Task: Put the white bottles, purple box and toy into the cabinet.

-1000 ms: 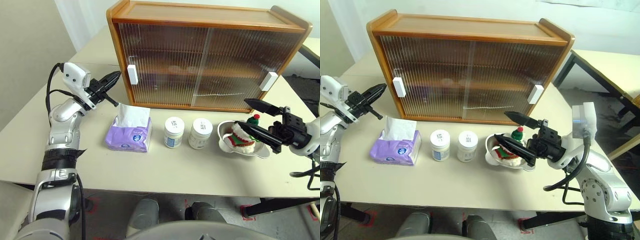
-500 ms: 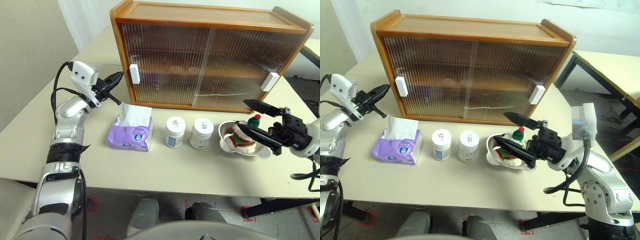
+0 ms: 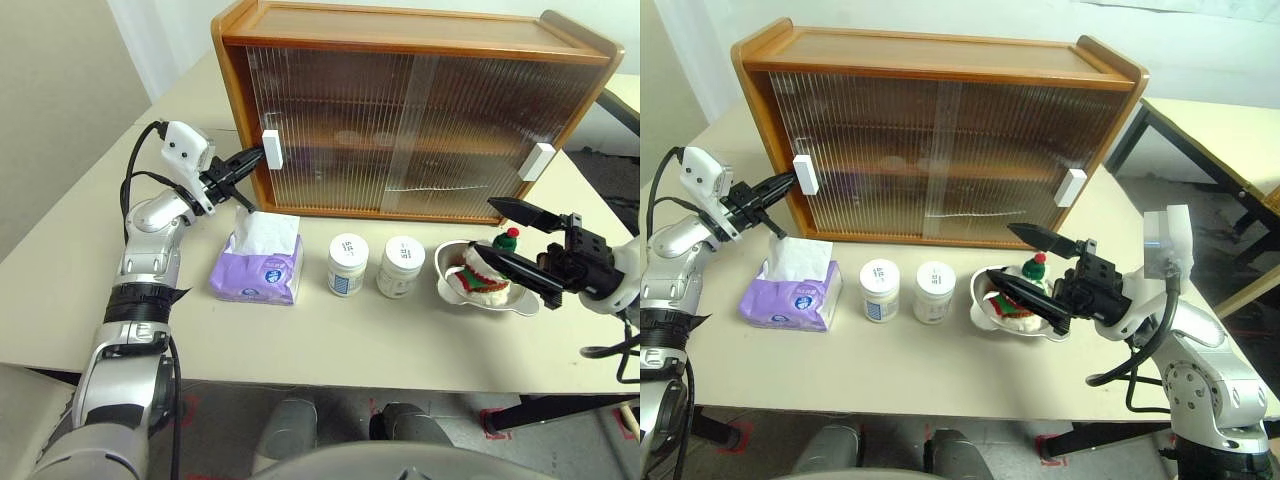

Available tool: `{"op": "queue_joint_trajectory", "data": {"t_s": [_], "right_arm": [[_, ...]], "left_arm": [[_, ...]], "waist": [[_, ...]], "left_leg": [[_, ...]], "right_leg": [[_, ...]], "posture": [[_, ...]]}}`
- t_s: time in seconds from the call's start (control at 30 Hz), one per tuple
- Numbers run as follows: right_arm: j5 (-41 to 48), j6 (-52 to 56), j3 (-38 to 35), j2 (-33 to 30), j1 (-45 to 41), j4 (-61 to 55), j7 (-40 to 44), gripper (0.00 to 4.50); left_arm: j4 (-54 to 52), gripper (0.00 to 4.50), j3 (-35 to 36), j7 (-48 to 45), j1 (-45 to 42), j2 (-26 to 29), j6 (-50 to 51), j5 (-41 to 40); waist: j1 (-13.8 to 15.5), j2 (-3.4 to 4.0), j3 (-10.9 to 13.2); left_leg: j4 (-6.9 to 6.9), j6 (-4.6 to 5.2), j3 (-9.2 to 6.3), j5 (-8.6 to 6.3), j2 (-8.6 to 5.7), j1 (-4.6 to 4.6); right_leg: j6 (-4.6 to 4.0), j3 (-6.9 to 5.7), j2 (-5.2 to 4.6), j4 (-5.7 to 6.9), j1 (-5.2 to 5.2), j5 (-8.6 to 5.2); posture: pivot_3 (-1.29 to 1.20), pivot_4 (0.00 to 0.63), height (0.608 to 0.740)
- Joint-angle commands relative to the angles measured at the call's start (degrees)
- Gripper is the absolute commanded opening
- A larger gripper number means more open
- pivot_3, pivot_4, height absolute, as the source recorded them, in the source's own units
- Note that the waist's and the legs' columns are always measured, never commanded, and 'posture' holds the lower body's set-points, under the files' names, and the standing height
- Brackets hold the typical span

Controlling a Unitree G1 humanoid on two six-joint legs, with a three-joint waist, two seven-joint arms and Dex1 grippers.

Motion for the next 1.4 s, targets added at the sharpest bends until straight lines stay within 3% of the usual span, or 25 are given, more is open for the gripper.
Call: {"op": "queue_joint_trajectory", "data": {"t_s": [0.03, 1.4], "right_arm": [[0.43, 0.25, -0.32, -0.17, 0.57, -1.13, -0.42, 4.50], [1.01, 0.02, -0.93, -0.03, 3.51, -3.51, -2.69, 4.50]], "left_arm": [[0.09, 0.02, -1.95, -1.06, -1.30, -0.99, -0.08, 0.86], [11.97, 0.02, -8.12, -2.32, -10.98, -10.38, -5.78, 4.40]], "waist": [[0.00, 0.00, 0.00], [-1.98, 0.01, -0.01]], "left_leg": [[0.01, 0.00, 0.00, 0.00, 0.00, 0.00], [0.15, 0.05, -0.02, -0.02, -0.02, -0.01]], "right_leg": [[0.00, 0.00, 0.00, 0.00, 0.01, 0.00], [0.32, 0.02, 0.00, -0.06, 0.10, 0.04]], "posture": [[0.13, 0.000, 0.740], [0.08, 0.000, 0.740]]}}
